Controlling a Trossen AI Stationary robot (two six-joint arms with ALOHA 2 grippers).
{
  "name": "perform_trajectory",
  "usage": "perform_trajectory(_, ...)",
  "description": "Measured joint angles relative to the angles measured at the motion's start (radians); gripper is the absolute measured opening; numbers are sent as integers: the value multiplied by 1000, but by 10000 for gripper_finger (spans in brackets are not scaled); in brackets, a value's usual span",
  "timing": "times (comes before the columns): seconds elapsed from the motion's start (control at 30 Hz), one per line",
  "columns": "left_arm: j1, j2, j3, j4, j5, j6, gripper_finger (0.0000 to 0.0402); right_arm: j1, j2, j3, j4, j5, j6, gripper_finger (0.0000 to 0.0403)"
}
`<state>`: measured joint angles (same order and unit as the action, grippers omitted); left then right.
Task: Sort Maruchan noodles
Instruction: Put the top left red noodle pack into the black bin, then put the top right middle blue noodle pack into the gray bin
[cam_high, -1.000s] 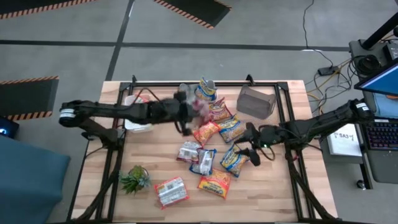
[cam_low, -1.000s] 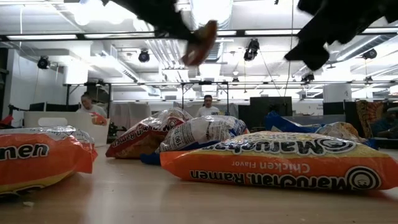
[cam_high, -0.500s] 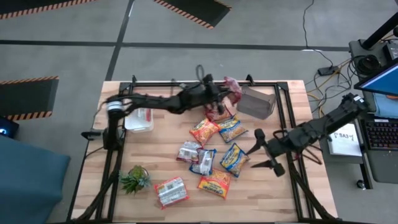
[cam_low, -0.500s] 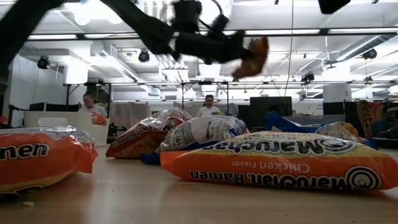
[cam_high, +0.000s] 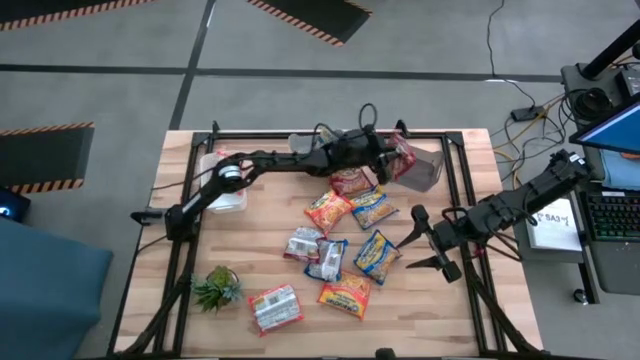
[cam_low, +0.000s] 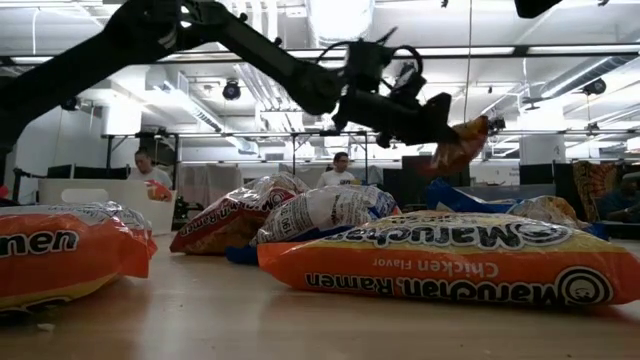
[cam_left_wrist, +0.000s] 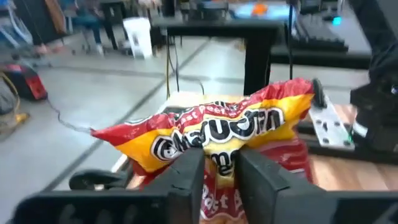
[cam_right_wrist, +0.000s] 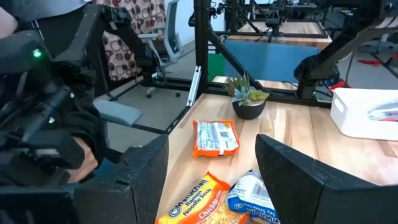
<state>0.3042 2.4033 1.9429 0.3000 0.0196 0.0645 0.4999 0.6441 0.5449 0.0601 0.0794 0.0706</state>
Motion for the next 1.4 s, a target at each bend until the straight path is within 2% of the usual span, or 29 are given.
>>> perform_trajectory(0.13,0,14,123,-200,9,27,124,0,0,-1,0,0,7,228)
perform_trajectory(0.4,1,8,297,-443,28,98,229,0,0,-4,2,13,18,228)
perform_trajectory(0.53,-1,6,399,-617,85,123,259,0,0,-5,-3,51,54,228)
perform_trajectory(0.6,-3,-27,400,-702,88,136,263,0,0,-10,-3,53,87,228)
perform_trajectory(0.73,-7,-202,301,-823,77,156,258,0,0,-37,-4,92,187,228)
perform_trajectory(0.83,-16,-370,200,-860,77,159,246,-1,1,-58,-47,297,316,228)
perform_trajectory(0.93,-34,-543,47,-872,75,159,236,-20,7,-60,-196,530,524,228)
perform_trajectory(1.0,-45,-667,-68,-879,48,147,231,-55,11,-60,-293,586,684,228)
perform_trajectory(1.1,-72,-875,-243,-855,-58,82,227,-131,25,-60,-388,593,859,228)
perform_trajectory(1.17,-103,-1003,-372,-814,-140,24,227,-199,44,-60,-409,564,906,228)
perform_trajectory(1.4,-268,-1346,-824,-525,-340,-81,226,-499,144,-60,-392,281,880,228)
